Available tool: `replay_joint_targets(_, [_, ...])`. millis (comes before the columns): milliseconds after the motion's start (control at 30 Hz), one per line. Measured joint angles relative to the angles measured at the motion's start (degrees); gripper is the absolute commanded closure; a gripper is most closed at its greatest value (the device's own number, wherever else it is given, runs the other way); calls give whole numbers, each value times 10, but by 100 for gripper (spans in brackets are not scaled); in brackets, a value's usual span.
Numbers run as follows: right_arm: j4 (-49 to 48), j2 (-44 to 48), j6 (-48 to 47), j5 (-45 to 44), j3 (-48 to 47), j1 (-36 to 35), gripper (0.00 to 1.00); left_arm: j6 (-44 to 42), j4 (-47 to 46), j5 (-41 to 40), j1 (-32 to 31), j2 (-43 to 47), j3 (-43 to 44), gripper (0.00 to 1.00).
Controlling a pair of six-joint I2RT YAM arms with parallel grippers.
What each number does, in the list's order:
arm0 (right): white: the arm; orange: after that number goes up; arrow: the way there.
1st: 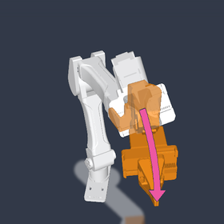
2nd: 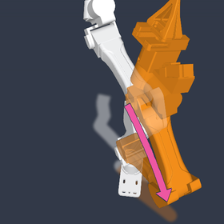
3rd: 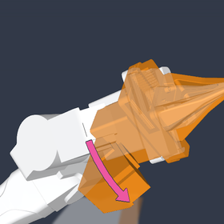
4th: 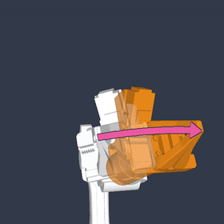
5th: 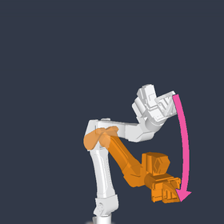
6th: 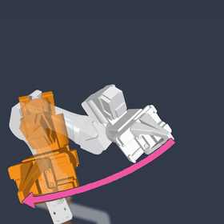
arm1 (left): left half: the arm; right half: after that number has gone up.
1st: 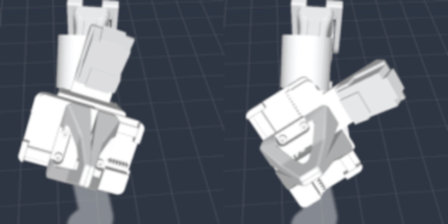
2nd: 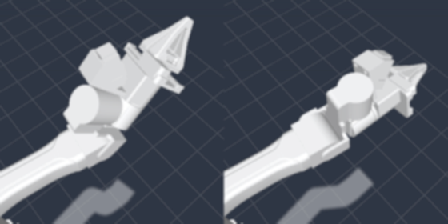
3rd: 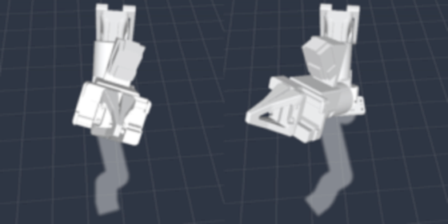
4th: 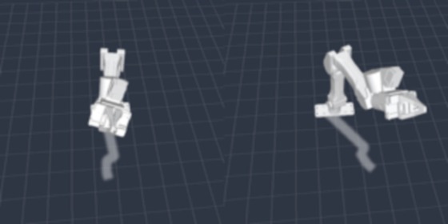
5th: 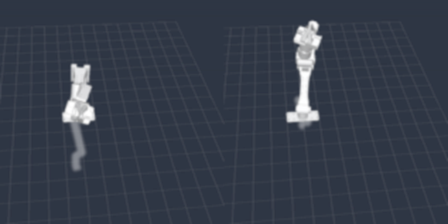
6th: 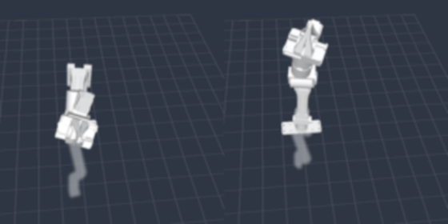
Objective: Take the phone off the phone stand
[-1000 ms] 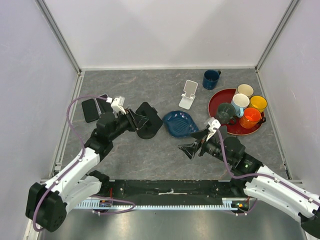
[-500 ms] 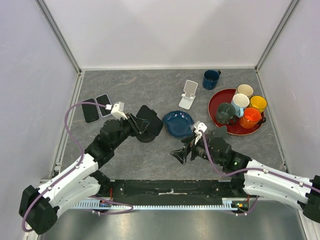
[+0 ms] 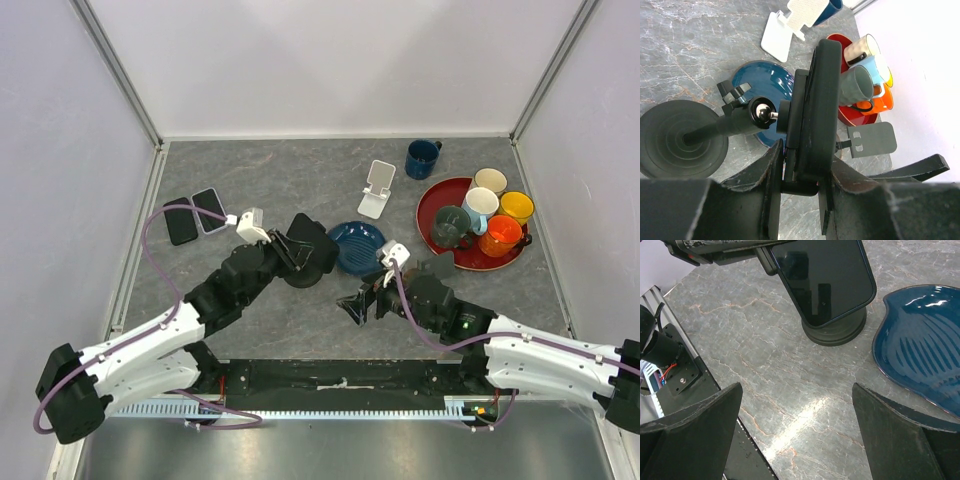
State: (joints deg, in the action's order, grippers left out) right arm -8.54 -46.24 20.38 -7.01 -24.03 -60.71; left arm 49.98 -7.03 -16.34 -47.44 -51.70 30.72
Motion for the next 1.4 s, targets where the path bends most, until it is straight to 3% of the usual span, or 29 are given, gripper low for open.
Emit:
replay_joint_targets(267, [7, -8, -1, -18, -8, -12, 2, 10, 13, -33, -16, 9, 0, 94])
replay_joint_targets(367, [8, -13, -1, -21, -9, -16, 2, 14, 17, -37, -18, 17, -3, 88])
replay_joint_targets(600, [9, -13, 6, -29, -9, -34, 2, 20, 24, -43, -19, 41, -14, 60])
replay_joint_targets(900, [9, 3, 16, -48, -8, -50, 2, 23, 60, -41, -22, 54, -18, 32])
replay_joint_targets(1200, [23, 25, 24, -60, -6, -55, 2, 21, 101, -32, -22, 97, -18, 11])
replay_joint_targets(1400, [53, 54, 25, -67, -6, -56, 2, -25, 170, -30, -20, 141, 22, 4])
